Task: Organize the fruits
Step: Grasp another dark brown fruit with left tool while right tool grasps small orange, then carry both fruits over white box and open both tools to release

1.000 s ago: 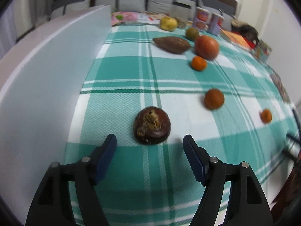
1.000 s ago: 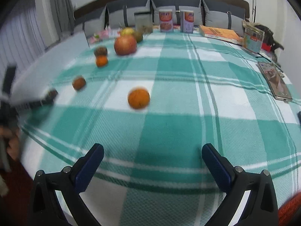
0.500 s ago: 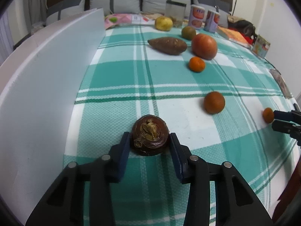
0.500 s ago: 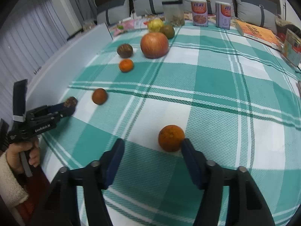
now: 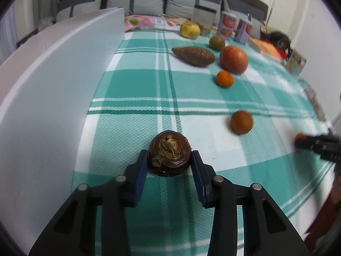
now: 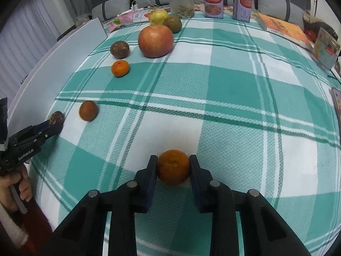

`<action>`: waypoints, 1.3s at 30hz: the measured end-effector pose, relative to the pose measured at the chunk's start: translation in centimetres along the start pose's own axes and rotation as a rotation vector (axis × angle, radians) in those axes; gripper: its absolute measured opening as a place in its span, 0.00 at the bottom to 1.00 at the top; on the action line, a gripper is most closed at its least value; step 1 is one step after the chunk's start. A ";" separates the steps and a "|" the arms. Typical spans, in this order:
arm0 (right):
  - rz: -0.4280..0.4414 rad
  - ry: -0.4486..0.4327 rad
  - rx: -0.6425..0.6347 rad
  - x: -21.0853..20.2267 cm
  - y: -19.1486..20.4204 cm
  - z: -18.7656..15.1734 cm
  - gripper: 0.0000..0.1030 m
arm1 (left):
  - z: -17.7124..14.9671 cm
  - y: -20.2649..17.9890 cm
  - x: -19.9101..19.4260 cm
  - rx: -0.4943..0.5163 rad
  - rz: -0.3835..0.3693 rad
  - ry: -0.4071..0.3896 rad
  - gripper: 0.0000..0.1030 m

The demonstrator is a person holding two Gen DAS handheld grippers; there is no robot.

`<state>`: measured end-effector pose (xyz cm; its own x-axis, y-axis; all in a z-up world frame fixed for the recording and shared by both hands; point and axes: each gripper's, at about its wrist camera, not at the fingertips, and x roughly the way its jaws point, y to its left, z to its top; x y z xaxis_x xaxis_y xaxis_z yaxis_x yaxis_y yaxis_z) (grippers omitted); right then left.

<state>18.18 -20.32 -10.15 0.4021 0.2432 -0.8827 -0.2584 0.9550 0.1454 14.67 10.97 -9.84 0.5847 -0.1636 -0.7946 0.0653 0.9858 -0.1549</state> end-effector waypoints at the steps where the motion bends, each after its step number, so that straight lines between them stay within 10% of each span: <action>1: 0.013 0.002 0.007 -0.5 0.2 0.0 0.28 | 0.3 0.1 -1.1 -0.028 -0.034 -0.010 0.39; 8: 0.313 -0.102 -0.042 -8.7 8.9 6.5 0.28 | 4.4 2.8 -13.2 -0.179 -0.173 -0.111 0.39; 15: 0.551 -0.035 -0.220 -9.4 24.2 11.7 0.28 | 6.4 10.9 -17.7 -0.214 0.048 -0.094 0.40; 26: 0.410 0.113 -0.345 0.6 36.1 11.4 0.31 | 1.5 18.0 -12.0 -0.349 0.189 0.094 0.41; 28: 0.384 0.102 -0.341 1.1 36.5 11.3 0.62 | 1.3 18.4 -12.3 -0.346 0.214 0.085 0.51; 31: 0.388 0.039 -0.301 0.0 35.1 12.3 0.68 | 1.6 18.4 -13.2 -0.351 0.228 0.052 0.77; 39: 0.300 -0.341 -0.264 -11.4 28.3 13.4 1.00 | 5.2 12.6 -19.1 -0.281 0.181 -0.195 0.86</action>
<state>18.08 6.24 10.06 0.5284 0.5830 -0.6172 -0.6008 0.7704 0.2133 8.56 26.75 6.42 0.7107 0.0496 -0.7017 -0.2614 0.9447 -0.1980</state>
